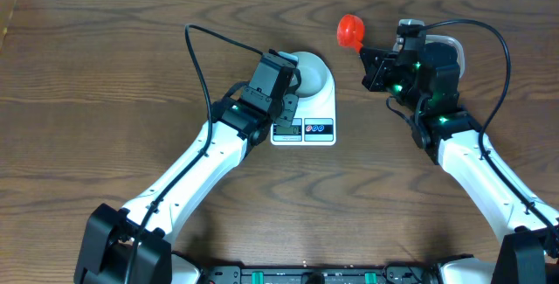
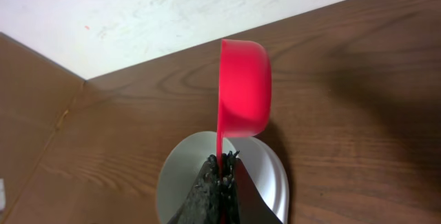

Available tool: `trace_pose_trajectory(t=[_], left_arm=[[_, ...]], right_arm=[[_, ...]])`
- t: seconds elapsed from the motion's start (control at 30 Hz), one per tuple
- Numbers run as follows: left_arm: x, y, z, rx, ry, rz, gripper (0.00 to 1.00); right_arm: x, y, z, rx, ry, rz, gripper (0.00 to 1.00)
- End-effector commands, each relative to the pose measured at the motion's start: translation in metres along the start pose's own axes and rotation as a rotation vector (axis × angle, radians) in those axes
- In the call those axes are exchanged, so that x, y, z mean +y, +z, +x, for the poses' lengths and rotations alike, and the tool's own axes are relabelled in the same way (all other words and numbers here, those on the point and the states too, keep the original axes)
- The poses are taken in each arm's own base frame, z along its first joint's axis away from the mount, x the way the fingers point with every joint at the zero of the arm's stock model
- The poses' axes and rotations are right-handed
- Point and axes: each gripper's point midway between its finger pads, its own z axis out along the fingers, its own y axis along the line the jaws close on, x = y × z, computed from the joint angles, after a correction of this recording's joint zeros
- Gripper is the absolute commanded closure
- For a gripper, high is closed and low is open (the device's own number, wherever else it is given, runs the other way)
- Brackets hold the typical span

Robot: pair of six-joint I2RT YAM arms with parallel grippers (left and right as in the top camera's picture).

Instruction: Scoop item into bowl and weigh 50g on scale

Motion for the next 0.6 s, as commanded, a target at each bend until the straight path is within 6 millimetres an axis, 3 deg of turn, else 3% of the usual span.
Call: trace_pose_trajectory(t=[0.0,0.17,0.2,0.23,0.57], left_arm=[[0.0043,-0.0019,-0.0016,-0.008,-0.028,-0.015,0.60],[0.0044,-0.0019,-0.0016,-0.008,-0.028,-0.015,0.45],[0.0044,-0.0019,-0.0017,-0.009,-0.028,-0.015,0.36],[0.0044,-0.0019,-0.0017,-0.009,-0.027,-0.015,0.02],[0.0057,-0.0012,0.0070,0.026,-0.023,-0.021,0.02]], right_arm=[[-0.0029,-0.0017,-0.0172,-0.049,-0.021,0.030,0.99],[-0.0035,-0.0017,-0.0174,-0.051,-0.022,0.033,0.99],[-0.0035,-0.0017,-0.0174,-0.051,-0.025,0.034,0.99],[-0.0036,-0.0016,-0.0173,-0.050,-0.025,0.034,0.99],[-0.0033,-0.0016,-0.0177,-0.051,-0.034,0.032,0.99]])
